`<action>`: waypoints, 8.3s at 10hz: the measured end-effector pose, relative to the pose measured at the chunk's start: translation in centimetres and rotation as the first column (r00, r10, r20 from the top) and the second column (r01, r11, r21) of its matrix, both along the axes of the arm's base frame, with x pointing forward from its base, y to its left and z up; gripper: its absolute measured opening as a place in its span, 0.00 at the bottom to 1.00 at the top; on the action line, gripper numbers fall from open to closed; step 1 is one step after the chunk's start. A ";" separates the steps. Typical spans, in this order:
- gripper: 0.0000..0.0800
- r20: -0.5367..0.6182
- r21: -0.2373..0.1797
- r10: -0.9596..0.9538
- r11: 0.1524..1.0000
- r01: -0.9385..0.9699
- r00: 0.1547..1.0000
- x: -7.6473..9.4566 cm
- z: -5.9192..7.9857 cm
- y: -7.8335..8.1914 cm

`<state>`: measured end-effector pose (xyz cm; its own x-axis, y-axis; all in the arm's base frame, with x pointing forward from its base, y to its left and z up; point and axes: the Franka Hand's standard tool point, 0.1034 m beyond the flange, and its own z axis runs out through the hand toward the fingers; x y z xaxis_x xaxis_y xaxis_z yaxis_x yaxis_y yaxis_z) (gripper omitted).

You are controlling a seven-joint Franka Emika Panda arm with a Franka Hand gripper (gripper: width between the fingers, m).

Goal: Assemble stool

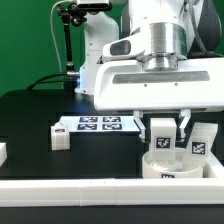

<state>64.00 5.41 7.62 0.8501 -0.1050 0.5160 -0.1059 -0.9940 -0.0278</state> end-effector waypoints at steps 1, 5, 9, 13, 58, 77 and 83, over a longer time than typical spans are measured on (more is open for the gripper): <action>0.42 0.004 -0.001 0.002 1.000 -0.002 1.000 0.0 0.0 0.1; 0.42 0.034 -0.006 0.006 1.000 -0.006 0.999 0.2 0.0 0.4; 0.42 0.017 -0.014 0.012 1.000 -0.011 1.000 -0.2 -0.5 -0.2; 0.42 0.010 -0.016 0.015 1.000 -0.015 1.000 -0.3 -1.0 0.0; 0.42 -0.502 0.111 -0.489 0.782 0.614 0.714 -0.9 0.8 0.5; 0.42 -0.668 0.038 -0.691 -0.401 0.915 -0.276 -1.1 0.4 4.3; 0.81 -0.682 0.090 -0.714 -0.294 0.952 -0.156 -0.4 2.9 4.7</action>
Offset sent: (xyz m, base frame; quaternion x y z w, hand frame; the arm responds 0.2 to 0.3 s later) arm -0.0099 0.0070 -0.0178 0.0002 -0.0080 0.0014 1.0000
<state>63.65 10.11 10.50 -0.3695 -0.9041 -0.2148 -0.9219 0.3856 -0.0370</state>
